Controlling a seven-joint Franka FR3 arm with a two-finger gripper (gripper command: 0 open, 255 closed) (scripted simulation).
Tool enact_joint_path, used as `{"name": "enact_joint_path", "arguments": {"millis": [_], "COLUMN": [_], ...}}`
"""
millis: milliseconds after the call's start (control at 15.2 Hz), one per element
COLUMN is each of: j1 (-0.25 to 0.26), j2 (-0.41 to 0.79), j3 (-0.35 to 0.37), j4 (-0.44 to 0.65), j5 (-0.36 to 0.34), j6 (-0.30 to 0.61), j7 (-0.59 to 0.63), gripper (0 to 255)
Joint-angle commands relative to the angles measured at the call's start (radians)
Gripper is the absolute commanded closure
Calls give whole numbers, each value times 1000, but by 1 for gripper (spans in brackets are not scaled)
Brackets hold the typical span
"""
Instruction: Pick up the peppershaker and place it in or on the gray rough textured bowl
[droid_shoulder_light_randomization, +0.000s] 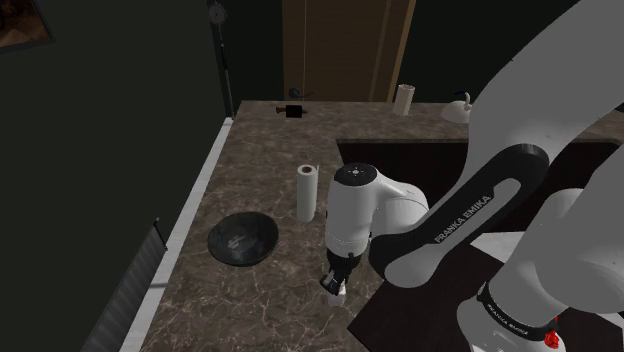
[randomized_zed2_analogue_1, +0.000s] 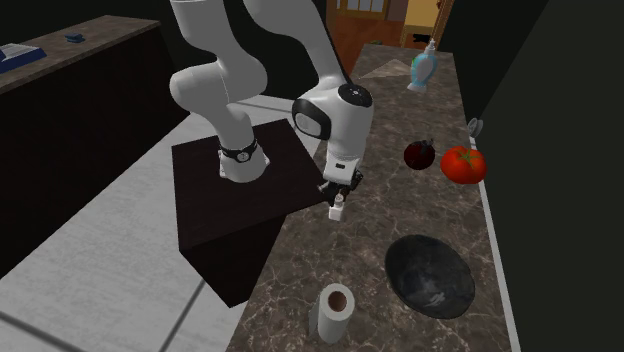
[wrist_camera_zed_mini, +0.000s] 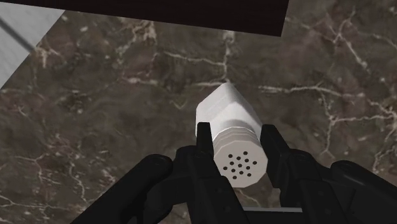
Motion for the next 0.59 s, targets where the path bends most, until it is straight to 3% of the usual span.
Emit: {"name": "enact_joint_path", "arguments": {"millis": [0, 198, 528], "j1": [0, 0, 26], "j2": [0, 0, -93], "j3": [0, 0, -13], "j4": [0, 0, 8], "j5": [0, 0, 76], "j6": [0, 0, -93], "j7": [0, 0, -55], "gripper": [255, 255, 255]}}
